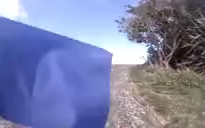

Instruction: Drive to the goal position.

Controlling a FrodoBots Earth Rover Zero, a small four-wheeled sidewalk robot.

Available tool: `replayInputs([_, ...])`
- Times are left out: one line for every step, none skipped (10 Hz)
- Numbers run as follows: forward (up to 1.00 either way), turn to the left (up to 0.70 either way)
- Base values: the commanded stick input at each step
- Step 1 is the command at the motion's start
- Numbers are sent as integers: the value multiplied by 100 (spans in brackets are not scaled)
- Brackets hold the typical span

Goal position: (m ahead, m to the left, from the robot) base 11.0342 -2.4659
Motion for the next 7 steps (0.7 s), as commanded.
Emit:
replayInputs([100,39])
replayInputs([100,37])
replayInputs([100,28])
replayInputs([100,12])
replayInputs([100,-5])
replayInputs([100,-23])
replayInputs([100,-38])
